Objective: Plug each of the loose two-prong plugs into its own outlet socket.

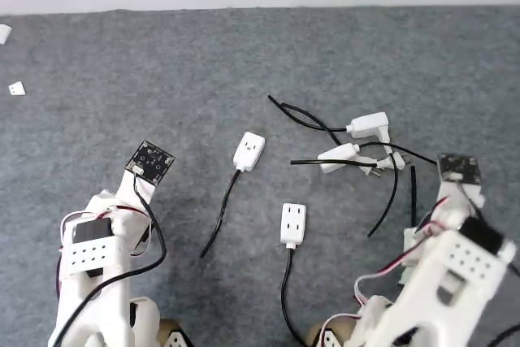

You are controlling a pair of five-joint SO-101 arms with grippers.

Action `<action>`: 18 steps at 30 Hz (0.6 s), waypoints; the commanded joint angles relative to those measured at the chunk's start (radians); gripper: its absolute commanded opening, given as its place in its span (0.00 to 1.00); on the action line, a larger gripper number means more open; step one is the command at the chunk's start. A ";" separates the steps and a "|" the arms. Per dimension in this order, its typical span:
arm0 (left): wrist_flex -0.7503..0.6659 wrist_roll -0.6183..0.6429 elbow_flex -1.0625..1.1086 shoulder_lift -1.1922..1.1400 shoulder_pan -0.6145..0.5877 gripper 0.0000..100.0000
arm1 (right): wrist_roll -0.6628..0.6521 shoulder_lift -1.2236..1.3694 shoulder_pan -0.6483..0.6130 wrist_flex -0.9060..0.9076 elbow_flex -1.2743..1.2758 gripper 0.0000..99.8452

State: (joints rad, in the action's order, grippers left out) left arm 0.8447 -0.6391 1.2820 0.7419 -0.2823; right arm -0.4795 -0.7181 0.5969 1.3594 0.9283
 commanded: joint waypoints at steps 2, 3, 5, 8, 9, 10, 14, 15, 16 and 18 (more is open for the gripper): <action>-0.021 0.008 -0.030 0.012 -0.005 0.12 | 0.009 0.196 -0.002 0.093 -0.249 0.09; -0.021 0.008 -0.030 0.012 -0.005 0.12 | 0.009 0.226 0.004 0.091 -0.258 0.09; -0.021 0.008 -0.030 0.012 -0.005 0.12 | 0.012 0.252 0.012 0.044 -0.235 0.09; -0.021 0.008 -0.030 0.012 -0.005 0.12 | 0.006 0.228 0.013 -0.059 -0.132 0.07; -0.021 0.008 -0.030 0.012 -0.005 0.12 | 0.005 0.214 0.013 -0.090 -0.097 0.06; -0.021 0.008 -0.030 0.012 -0.005 0.12 | 0.005 0.209 0.013 -0.119 -0.068 0.06; -0.021 0.008 -0.030 0.012 -0.005 0.12 | -0.015 0.203 0.015 -0.177 -0.014 0.06; -0.021 0.008 -0.030 0.012 -0.005 0.12 | -0.029 0.203 0.015 -0.177 -0.011 0.06; -0.021 0.008 -0.030 0.012 -0.005 0.12 | -0.038 0.203 0.015 -0.177 -0.003 0.06; -0.021 0.008 -0.030 0.012 -0.005 0.12 | -0.048 0.203 0.015 -0.186 0.008 0.06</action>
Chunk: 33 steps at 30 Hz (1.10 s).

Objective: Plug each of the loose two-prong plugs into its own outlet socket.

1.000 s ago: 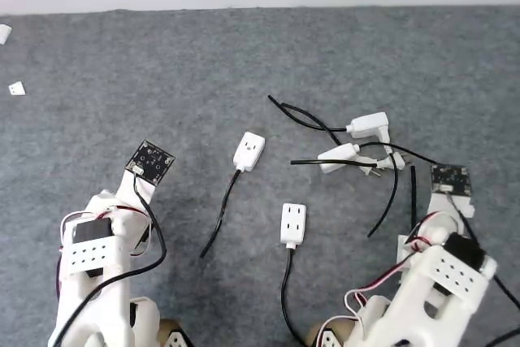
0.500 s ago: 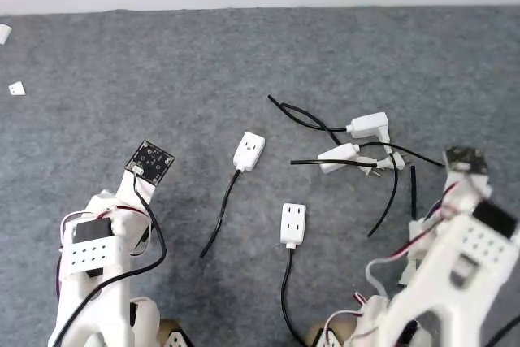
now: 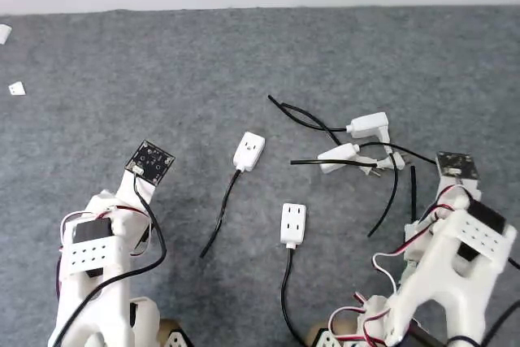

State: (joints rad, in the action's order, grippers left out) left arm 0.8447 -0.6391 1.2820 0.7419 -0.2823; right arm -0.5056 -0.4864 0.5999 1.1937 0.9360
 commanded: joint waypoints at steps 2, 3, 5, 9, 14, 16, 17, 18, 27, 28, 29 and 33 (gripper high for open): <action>-0.021 0.008 -0.030 0.012 -0.005 0.12 | -0.038 -0.028 0.013 -0.021 0.002 0.06; -0.021 0.008 -0.030 0.012 -0.005 0.12 | -0.048 -0.028 0.019 -0.021 0.002 0.06; -0.021 0.008 -0.030 0.012 -0.005 0.12 | -0.057 -0.028 0.036 -0.028 0.002 0.06; -0.021 0.008 -0.030 0.012 -0.005 0.12 | -0.055 -0.010 0.071 -0.056 0.002 0.07; -0.021 0.008 -0.030 0.012 -0.005 0.12 | -0.048 0.081 0.061 -0.064 -0.002 0.10; -0.021 0.008 -0.030 0.012 -0.005 0.12 | -0.046 0.096 0.059 -0.064 -0.002 0.10; -0.021 0.008 -0.030 0.012 -0.005 0.12 | -0.046 0.096 0.059 -0.064 -0.002 0.10; -0.021 0.008 -0.030 0.012 -0.005 0.12 | -0.044 0.096 0.058 -0.064 -0.002 0.11; -0.021 0.008 -0.030 0.012 -0.003 0.12 | -0.005 0.107 -0.025 -0.114 0.035 0.11; -0.021 0.008 -0.030 0.012 -0.003 0.12 | 0.011 0.107 -0.030 -0.127 0.040 0.11; -0.021 0.008 -0.030 0.012 -0.003 0.12 | 0.020 0.107 -0.033 -0.134 0.040 0.11; -0.021 0.008 -0.030 0.012 -0.005 0.12 | 0.023 0.107 -0.030 -0.140 0.043 0.10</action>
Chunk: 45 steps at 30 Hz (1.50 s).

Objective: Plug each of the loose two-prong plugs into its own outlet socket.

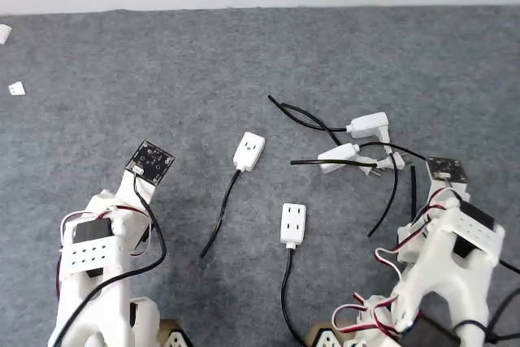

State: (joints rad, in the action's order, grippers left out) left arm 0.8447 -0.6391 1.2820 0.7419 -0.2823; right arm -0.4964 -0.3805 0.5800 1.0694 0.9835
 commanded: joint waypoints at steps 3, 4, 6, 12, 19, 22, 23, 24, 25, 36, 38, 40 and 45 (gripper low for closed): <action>-0.021 0.008 -0.030 0.012 -0.005 0.12 | 0.014 0.001 -0.008 -0.016 -0.003 0.10; -0.021 0.008 -0.030 0.012 -0.005 0.12 | 0.014 0.002 -0.008 -0.016 -0.003 0.10; -0.021 0.008 -0.030 0.012 -0.005 0.12 | 0.014 0.002 -0.008 -0.018 -0.003 0.08; -0.021 0.008 -0.030 0.012 -0.005 0.12 | 0.015 0.002 -0.007 -0.018 -0.003 0.07; -0.021 0.008 -0.030 0.012 -0.006 0.12 | 0.014 0.101 -0.005 -0.067 -0.008 0.07; -0.021 0.008 -0.030 0.012 -0.006 0.12 | 0.014 0.105 0.013 -0.070 -0.017 0.07; -0.021 0.008 -0.030 0.012 -0.006 0.12 | 0.014 0.101 0.015 -0.070 -0.017 0.07; -0.021 0.008 -0.030 0.012 -0.006 0.12 | 0.014 0.097 0.015 -0.070 -0.015 0.07; -0.021 0.008 -0.030 0.012 -0.006 0.12 | 0.014 0.094 0.015 -0.068 -0.015 0.05; -0.021 0.008 -0.030 0.012 -0.006 0.12 | 0.012 -0.042 0.008 0.039 -0.031 0.01; -0.021 0.008 -0.030 0.012 -0.006 0.12 | 0.012 -0.136 0.008 0.107 -0.051 0.01; -0.021 0.008 -0.030 0.012 -0.006 0.12 | 0.012 -0.248 0.007 0.193 -0.080 0.01; -0.021 0.008 -0.030 0.012 -0.005 0.12 | -0.020 -0.492 -0.061 0.400 -0.133 0.01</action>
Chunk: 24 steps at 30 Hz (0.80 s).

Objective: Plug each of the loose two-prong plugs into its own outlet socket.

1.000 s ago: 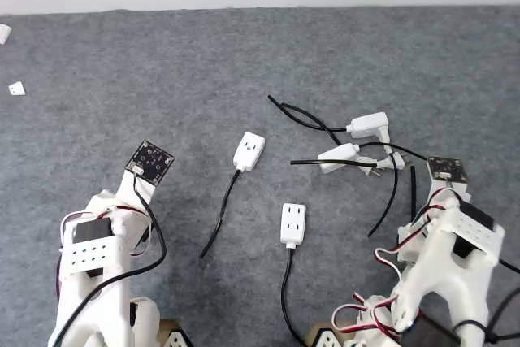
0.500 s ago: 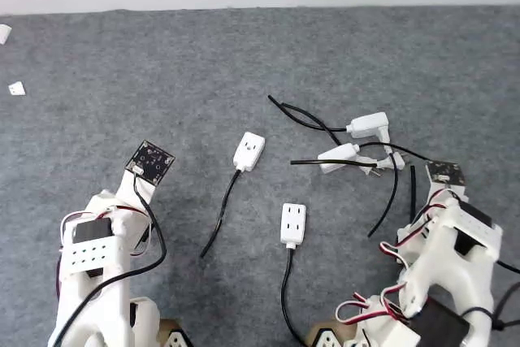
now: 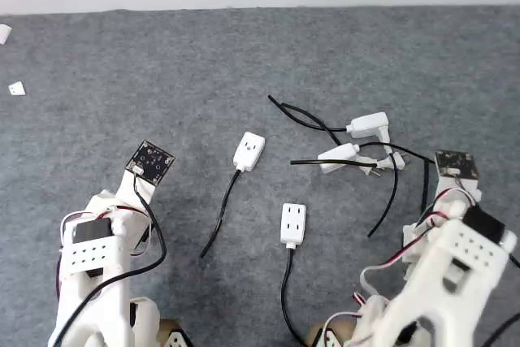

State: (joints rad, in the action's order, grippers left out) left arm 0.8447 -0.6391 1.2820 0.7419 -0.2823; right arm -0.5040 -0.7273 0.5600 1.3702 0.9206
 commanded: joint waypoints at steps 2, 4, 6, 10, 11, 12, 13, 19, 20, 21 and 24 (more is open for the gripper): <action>-0.021 0.008 -0.030 0.012 -0.002 0.12 | -0.011 -0.217 -0.079 0.124 -0.094 0.01; -0.018 0.008 -0.030 0.012 0.002 0.12 | -0.003 -0.265 -0.151 0.165 -0.153 0.01; 0.000 0.008 -0.031 0.012 0.023 0.12 | 0.002 -0.277 -0.262 0.228 -0.239 0.01; 0.021 0.046 -0.035 0.000 0.066 0.12 | 0.077 -0.254 -0.538 0.275 -0.381 0.01; 0.023 0.064 -0.039 -0.018 0.072 0.12 | 0.106 -0.243 -0.601 0.274 -0.407 0.01; 0.025 0.075 -0.053 -0.044 0.077 0.12 | 0.132 -0.231 -0.662 0.274 -0.433 0.01; 0.032 0.080 -0.077 -0.080 0.078 0.12 | 0.153 -0.219 -0.725 0.274 -0.462 0.01; 0.130 0.077 -0.297 -0.410 0.115 0.12 | 0.262 -0.104 -1.044 0.189 -0.529 0.01; 0.146 0.066 -0.331 -0.457 0.123 0.12 | 0.275 -0.077 -1.079 0.160 -0.528 0.01; 0.163 0.041 -0.357 -0.488 0.126 0.12 | 0.285 -0.048 -1.110 0.134 -0.526 0.01; 0.192 -0.026 -0.371 -0.494 0.123 0.11 | 0.328 0.039 -1.184 0.059 -0.526 0.01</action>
State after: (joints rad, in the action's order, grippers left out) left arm 0.9904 -0.5930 0.9858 0.2785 -0.1688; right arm -0.2186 -0.7549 -0.5539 1.5006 0.4465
